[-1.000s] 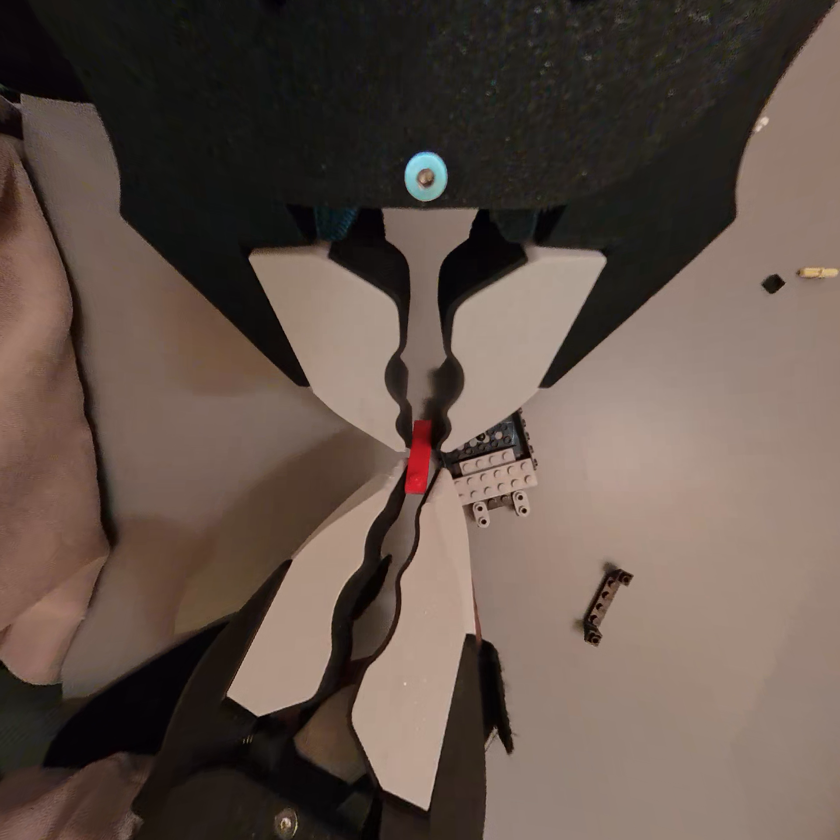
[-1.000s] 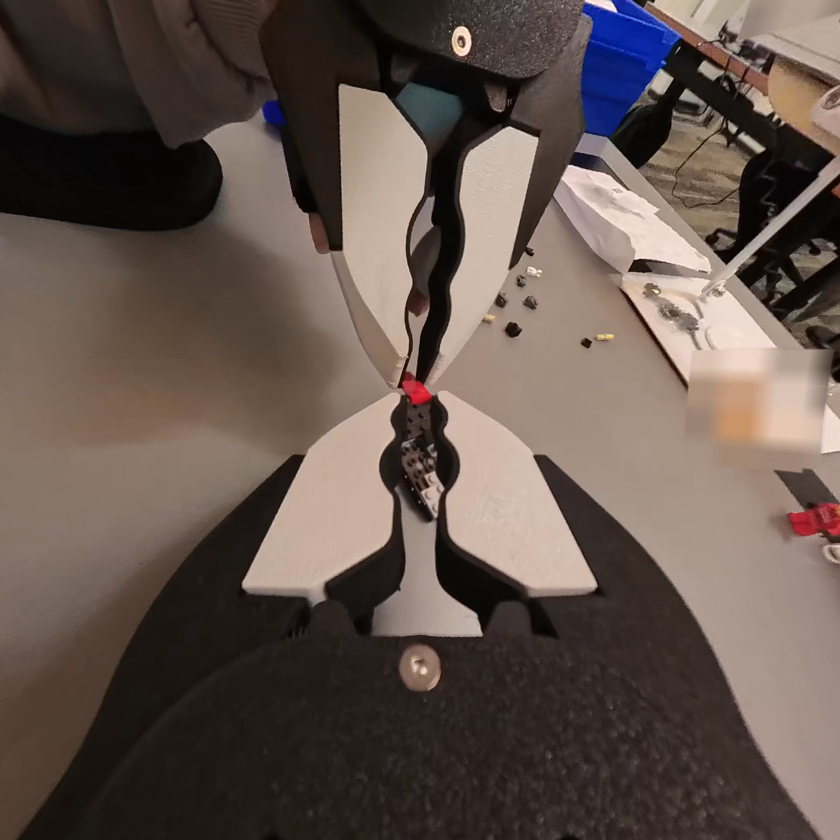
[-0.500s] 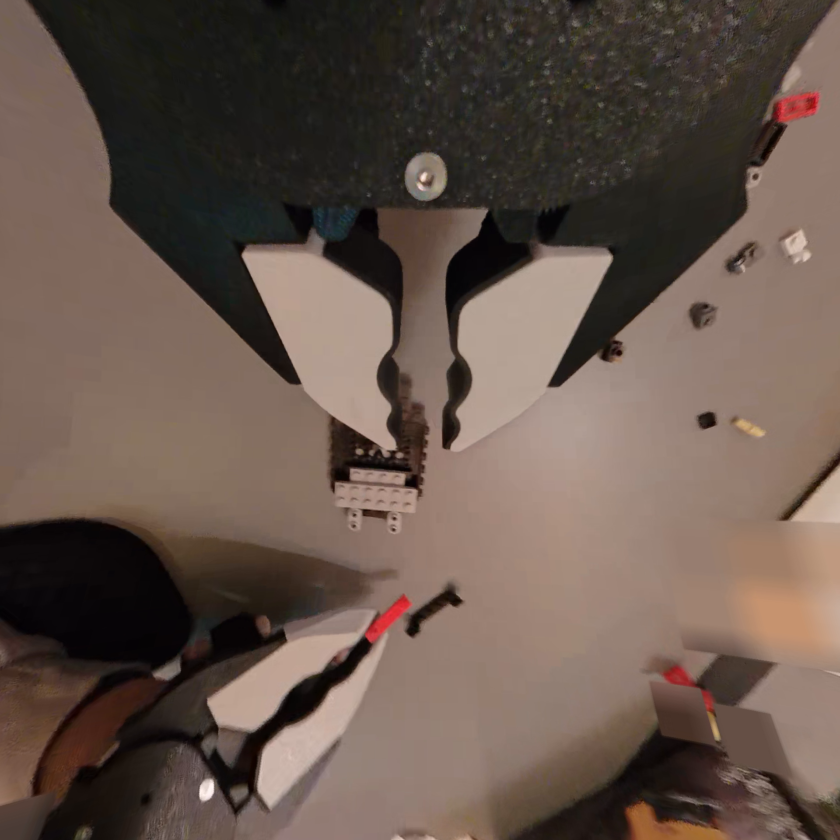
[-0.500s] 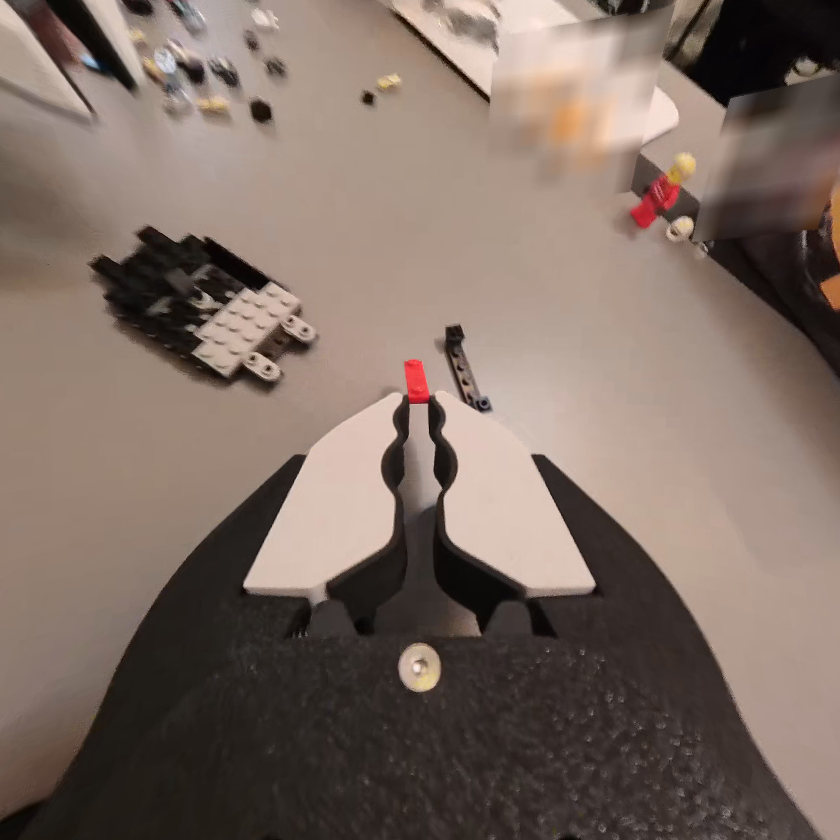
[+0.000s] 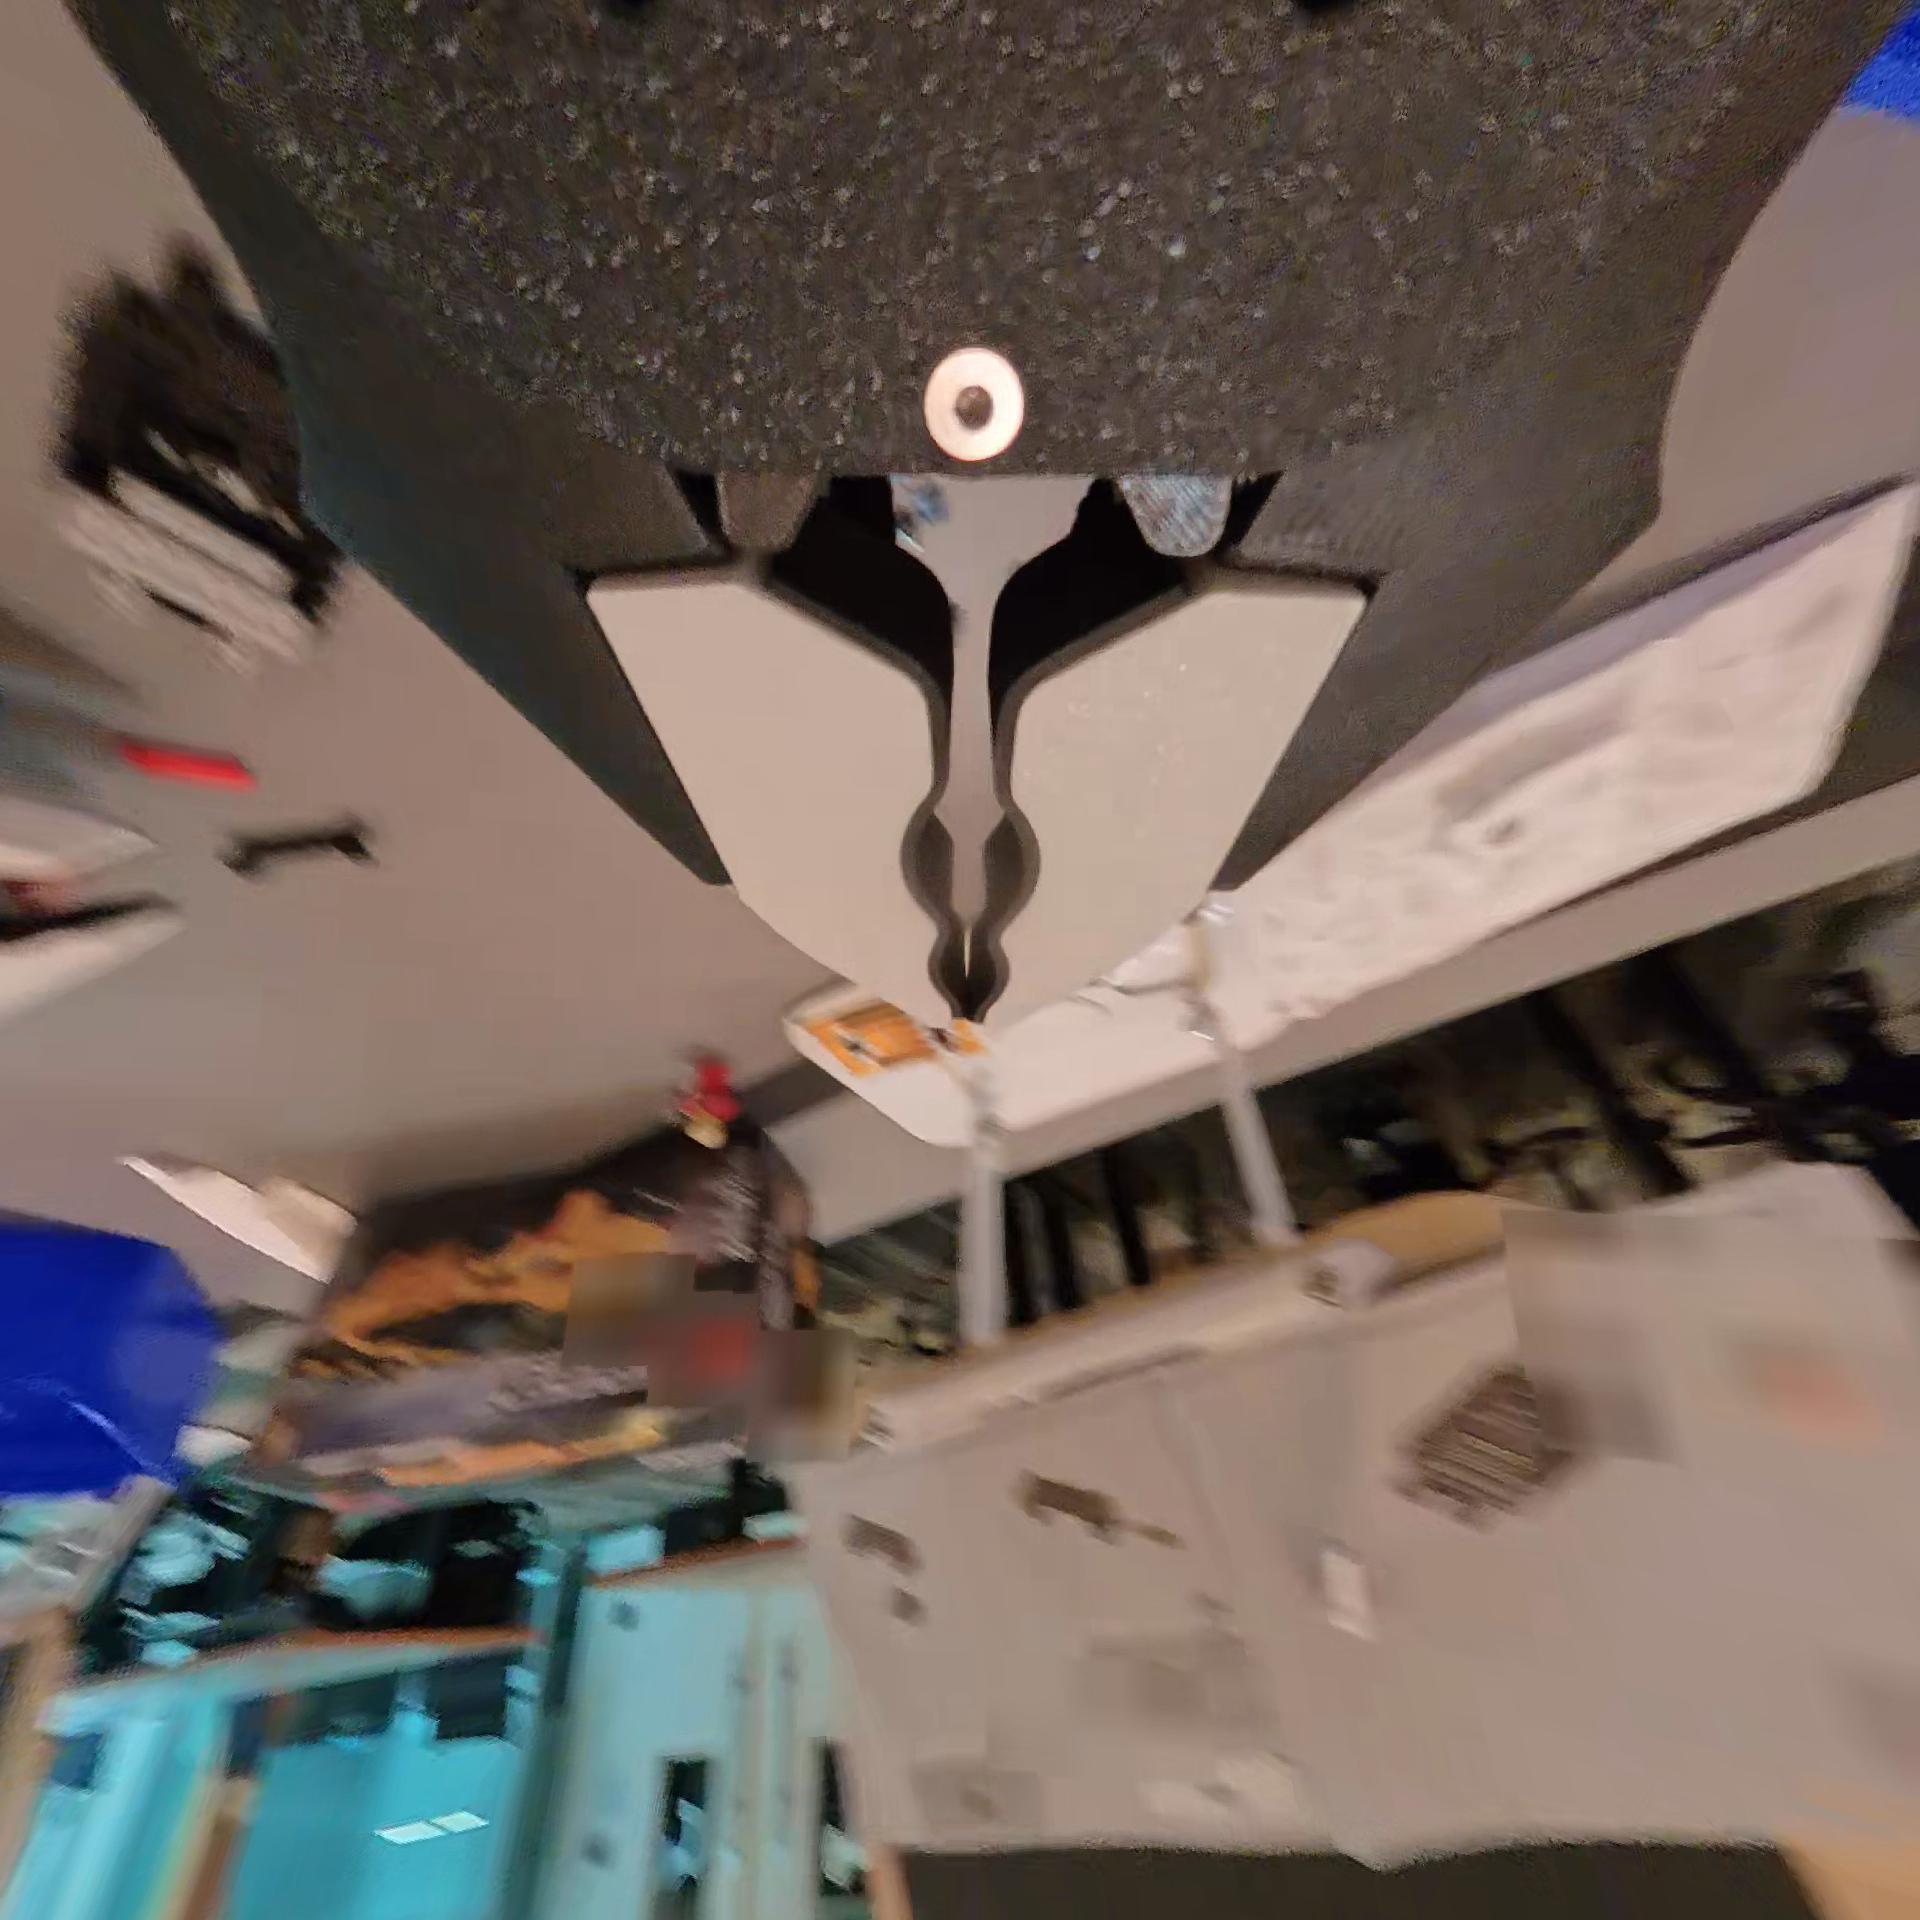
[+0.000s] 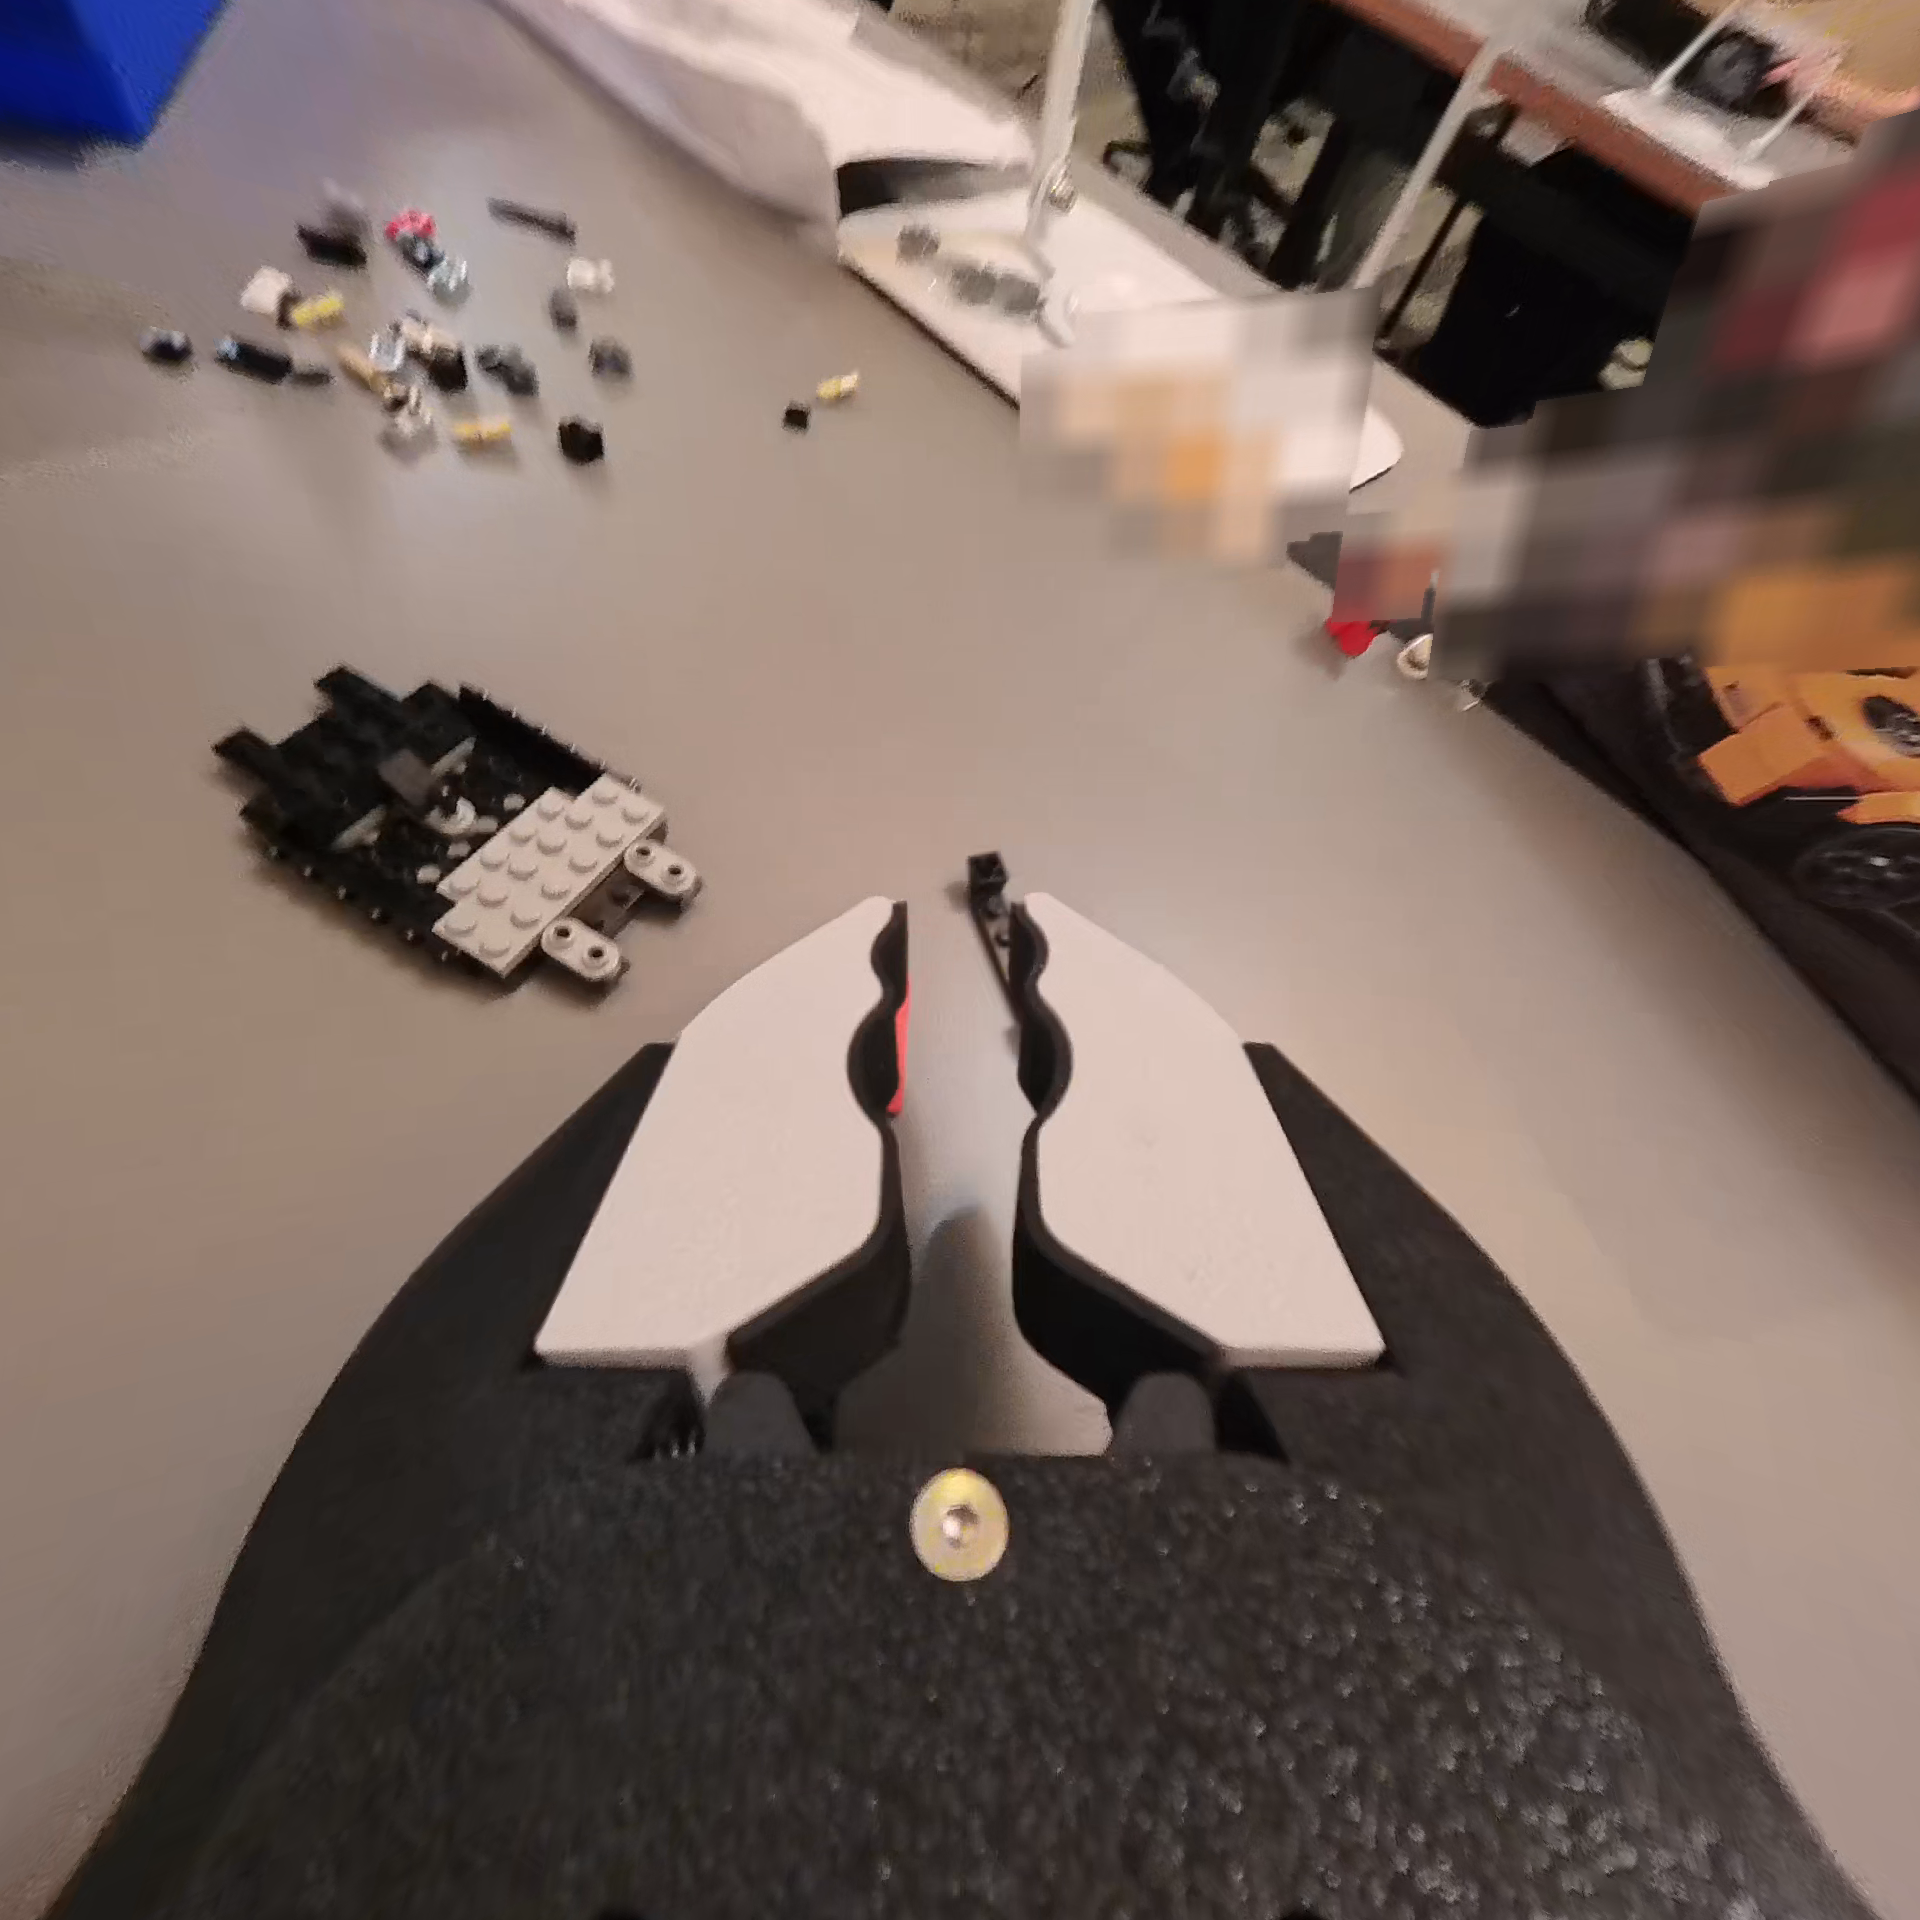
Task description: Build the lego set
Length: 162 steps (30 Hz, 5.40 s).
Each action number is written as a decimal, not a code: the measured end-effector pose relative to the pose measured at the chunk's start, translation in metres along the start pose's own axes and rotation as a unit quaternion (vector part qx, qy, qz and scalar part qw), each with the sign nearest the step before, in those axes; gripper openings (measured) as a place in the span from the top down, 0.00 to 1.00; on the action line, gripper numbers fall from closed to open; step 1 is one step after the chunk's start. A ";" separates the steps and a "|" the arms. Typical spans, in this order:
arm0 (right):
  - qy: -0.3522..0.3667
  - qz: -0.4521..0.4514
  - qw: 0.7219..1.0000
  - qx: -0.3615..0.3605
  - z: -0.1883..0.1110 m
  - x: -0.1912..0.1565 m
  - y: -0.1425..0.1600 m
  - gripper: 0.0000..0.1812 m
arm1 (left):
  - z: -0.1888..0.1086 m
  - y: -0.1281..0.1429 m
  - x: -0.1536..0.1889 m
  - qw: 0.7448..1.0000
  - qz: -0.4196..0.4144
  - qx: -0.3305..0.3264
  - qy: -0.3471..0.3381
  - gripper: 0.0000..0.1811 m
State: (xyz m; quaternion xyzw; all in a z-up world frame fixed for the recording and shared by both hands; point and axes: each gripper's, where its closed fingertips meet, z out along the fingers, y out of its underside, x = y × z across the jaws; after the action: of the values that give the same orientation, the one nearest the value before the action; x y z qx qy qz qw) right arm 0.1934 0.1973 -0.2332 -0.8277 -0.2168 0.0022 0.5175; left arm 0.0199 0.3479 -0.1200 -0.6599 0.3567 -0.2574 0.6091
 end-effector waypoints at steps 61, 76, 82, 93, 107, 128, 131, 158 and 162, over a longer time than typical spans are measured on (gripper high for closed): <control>0.052 0.061 0.995 0.062 -0.010 0.031 -0.003 0.94 | 0.091 -0.038 -0.167 0.972 -0.061 0.048 -0.223 1.00; 0.049 0.049 0.996 0.060 -0.010 0.030 -0.003 0.95 | 0.116 -0.025 -0.145 0.978 -0.039 0.030 -0.201 1.00; 0.053 0.052 0.996 0.058 -0.011 0.032 -0.001 0.95 | 0.113 -0.043 -0.145 0.977 -0.040 0.054 -0.201 1.00; 0.056 0.054 0.995 0.055 -0.010 0.033 0.000 0.95 | 0.116 -0.040 -0.146 0.977 -0.046 0.052 -0.201 1.00; 0.055 0.052 0.996 0.055 -0.010 0.032 -0.001 0.95 | 0.115 -0.036 -0.150 0.976 -0.052 0.048 -0.205 1.00; 0.056 0.050 0.996 0.054 -0.010 0.032 0.000 0.95 | 0.115 -0.034 -0.149 0.977 -0.059 0.050 -0.200 1.00; 0.056 0.049 0.996 0.053 -0.010 0.032 0.000 0.95 | 0.114 -0.034 -0.149 0.977 -0.058 0.050 -0.201 1.00; 0.047 0.034 0.996 0.061 -0.013 0.026 -0.004 0.95 | -0.053 0.101 0.109 0.969 0.041 -0.178 0.166 1.00; 0.047 0.030 0.997 0.059 -0.013 0.026 -0.004 0.95 | -0.066 0.127 0.141 0.946 0.062 -0.233 0.216 1.00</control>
State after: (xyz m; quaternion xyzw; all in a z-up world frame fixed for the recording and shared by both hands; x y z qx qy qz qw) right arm 0.2181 0.1970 -0.2186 -0.8013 -0.1671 -0.0088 0.5745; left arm 0.0352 0.1963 -0.2509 -0.6886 0.5698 -0.2657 0.3613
